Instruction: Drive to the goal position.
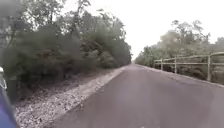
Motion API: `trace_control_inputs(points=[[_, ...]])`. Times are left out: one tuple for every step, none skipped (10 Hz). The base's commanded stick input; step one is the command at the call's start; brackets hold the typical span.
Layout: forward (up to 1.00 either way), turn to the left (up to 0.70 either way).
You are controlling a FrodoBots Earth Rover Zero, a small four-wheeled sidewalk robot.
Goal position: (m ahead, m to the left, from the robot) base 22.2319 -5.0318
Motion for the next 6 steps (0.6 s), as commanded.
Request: trace_control_inputs(points=[[0.70,-0.34],[0.70,-0.09],[0.70,0.00],[0.70,0.00],[0.70,0.00],[0.70,0.00]])
